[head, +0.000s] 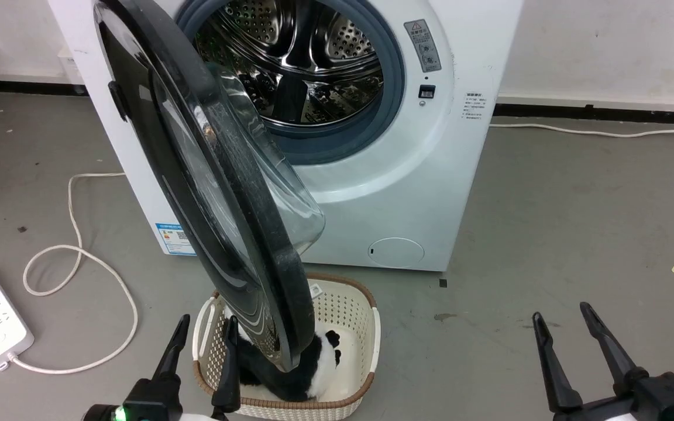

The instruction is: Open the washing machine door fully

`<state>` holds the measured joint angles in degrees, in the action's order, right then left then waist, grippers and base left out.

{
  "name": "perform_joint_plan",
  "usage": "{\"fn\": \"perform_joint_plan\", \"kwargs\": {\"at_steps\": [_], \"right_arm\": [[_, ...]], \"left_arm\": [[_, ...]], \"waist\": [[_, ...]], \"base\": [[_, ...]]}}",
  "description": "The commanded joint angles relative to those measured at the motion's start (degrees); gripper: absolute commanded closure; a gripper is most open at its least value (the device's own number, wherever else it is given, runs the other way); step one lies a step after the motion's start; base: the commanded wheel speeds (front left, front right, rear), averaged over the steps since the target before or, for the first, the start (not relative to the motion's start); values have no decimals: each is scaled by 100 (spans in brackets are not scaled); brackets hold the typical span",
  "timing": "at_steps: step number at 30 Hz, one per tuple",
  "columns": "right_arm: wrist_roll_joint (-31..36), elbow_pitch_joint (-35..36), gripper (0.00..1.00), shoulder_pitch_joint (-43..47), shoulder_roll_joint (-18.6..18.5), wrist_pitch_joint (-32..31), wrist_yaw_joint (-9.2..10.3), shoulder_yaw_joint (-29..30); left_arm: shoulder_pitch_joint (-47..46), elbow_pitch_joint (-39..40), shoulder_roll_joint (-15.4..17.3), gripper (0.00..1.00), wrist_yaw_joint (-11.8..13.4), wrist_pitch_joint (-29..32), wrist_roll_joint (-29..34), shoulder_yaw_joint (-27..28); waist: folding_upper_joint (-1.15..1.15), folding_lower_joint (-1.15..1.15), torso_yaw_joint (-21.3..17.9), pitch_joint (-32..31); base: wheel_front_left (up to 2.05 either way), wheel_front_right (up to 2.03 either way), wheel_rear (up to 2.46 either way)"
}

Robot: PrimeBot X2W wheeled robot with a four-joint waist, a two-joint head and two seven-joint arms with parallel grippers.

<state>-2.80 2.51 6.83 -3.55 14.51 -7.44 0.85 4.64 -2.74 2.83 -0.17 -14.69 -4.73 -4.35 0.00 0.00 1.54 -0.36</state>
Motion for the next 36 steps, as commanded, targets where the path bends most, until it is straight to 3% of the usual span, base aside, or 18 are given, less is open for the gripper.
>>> {"fn": "perform_joint_plan", "kwargs": {"at_steps": [1,6,7,8,9,14,15,23,26,29,36], "right_arm": [[55,15,0,81,27,39,-5,-4],[116,-16,0,76,48,44,-5,-16],[122,-24,0,74,51,45,-5,-15],[126,-30,0,73,54,45,-5,-16],[128,-33,0,69,56,46,-5,-20],[117,-33,0,54,63,47,-5,-54],[107,-23,0,48,65,48,-5,-59],[55,-6,0,27,67,48,-5,-86],[27,-29,0,3,67,49,-5,-120],[10,-45,0,-6,67,49,-5,-165],[-44,-45,0,-25,67,49,-5,-172]], "left_arm": [[41,-22,11,0,-9,-30,-7,-1],[-7,-41,9,0,-23,-30,-12,-15],[-17,-49,9,6,-38,-30,-14,-16],[-29,-48,9,67,-57,-30,-13,-17],[-39,-46,9,100,-75,-30,-7,-16],[-110,152,9,100,-129,-30,-8,45],[-144,629,7,100,-76,-30,-114,163],[-741,2142,6,100,57,-30,-376,424],[-1052,2648,6,100,120,-30,-347,81],[-1104,2673,5,100,91,-30,-290,-250],[-994,1905,5,100,115,378,-459,-1167]], "waist": [[0,0,1,0],[0,0,3,10],[0,0,3,12],[0,0,1,15],[0,0,0,21],[0,0,-9,39],[0,0,-15,42],[0,0,-21,10],[0,0,-62,-14],[0,0,-115,-18],[0,0,-212,31]], "base": [[0,0,0],[0,0,0],[0,0,0],[0,0,0],[0,0,0],[0,0,0],[0,0,0],[0,0,0],[0,0,0],[0,0,0],[0,0,0]]}}
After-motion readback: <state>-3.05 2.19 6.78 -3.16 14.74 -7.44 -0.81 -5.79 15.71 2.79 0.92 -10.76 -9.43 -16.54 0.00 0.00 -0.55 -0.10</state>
